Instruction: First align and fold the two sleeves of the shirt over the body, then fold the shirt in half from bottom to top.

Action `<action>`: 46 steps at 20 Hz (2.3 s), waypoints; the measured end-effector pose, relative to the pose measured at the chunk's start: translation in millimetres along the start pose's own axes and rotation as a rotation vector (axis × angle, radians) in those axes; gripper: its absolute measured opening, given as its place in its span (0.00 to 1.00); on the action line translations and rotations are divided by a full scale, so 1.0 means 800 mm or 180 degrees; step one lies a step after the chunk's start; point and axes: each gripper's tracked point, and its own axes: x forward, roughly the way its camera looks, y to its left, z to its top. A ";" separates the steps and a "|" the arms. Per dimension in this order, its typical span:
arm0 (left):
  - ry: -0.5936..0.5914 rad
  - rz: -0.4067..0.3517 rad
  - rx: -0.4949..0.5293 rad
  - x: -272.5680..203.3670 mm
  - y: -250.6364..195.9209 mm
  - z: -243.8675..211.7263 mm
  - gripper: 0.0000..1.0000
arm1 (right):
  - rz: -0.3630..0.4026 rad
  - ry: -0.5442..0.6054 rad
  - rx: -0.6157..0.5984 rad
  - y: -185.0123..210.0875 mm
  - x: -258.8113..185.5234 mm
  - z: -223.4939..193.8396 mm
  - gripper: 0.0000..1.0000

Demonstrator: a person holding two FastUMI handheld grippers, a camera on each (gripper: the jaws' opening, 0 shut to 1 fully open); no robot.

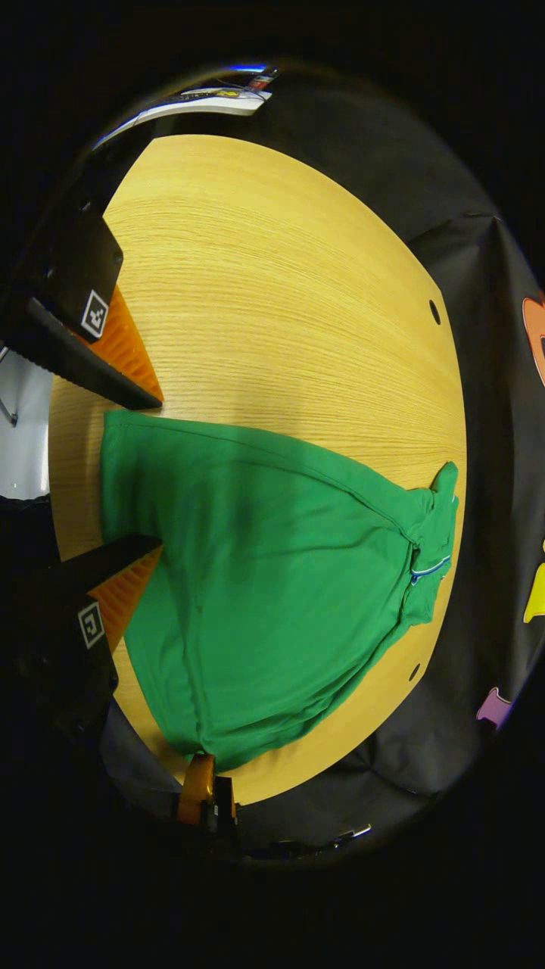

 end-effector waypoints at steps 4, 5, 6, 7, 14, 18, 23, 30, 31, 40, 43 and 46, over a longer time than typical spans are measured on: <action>0.0046 0.0079 0.0060 -0.001 0.004 -0.002 1.00 | 0.0113 0.0014 0.0047 0.005 0.003 0.000 0.95; 0.0057 0.0090 0.0032 -0.002 0.004 -0.002 1.00 | 0.0105 -0.0009 0.0081 0.005 0.004 -0.001 0.93; 0.0085 0.0094 0.0018 -0.002 0.003 -0.003 1.00 | 0.0110 0.0013 0.0090 0.007 0.003 -0.002 0.86; 0.0110 0.0086 0.0027 -0.004 -0.001 -0.005 0.97 | 0.0121 0.0009 0.0085 0.009 0.002 -0.002 0.80; 0.0228 -0.0074 -0.0064 -0.008 -0.018 -0.012 0.23 | 0.0260 -0.0003 0.0001 0.031 0.000 -0.003 0.09; 0.0203 -0.0279 -0.0151 -0.018 -0.029 -0.006 0.08 | 0.0332 -0.0086 0.0104 0.028 -0.012 0.006 0.01; -0.0109 -0.0435 -0.0166 -0.019 -0.036 0.029 0.07 | 0.0393 -0.0307 0.0083 0.030 -0.042 0.045 0.00; -0.0717 -0.0553 -0.0122 -0.023 -0.039 0.112 0.07 | 0.0466 -0.0764 0.0150 0.023 -0.084 0.153 0.00; -0.0830 -0.0594 -0.0151 -0.021 -0.043 0.130 0.07 | 0.0452 -0.0869 0.0174 0.020 -0.090 0.176 0.00; -0.1395 -0.0630 -0.0015 -0.029 -0.028 0.320 0.07 | 0.0548 -0.1495 0.0147 0.026 -0.115 0.368 0.00; -0.1495 -0.0617 -0.0015 -0.019 -0.023 0.372 0.07 | 0.0556 -0.1618 0.0146 0.026 -0.106 0.430 0.00; -0.1573 -0.0600 0.0011 -0.006 -0.020 0.419 0.07 | 0.0595 -0.1669 0.0175 0.030 -0.094 0.483 0.00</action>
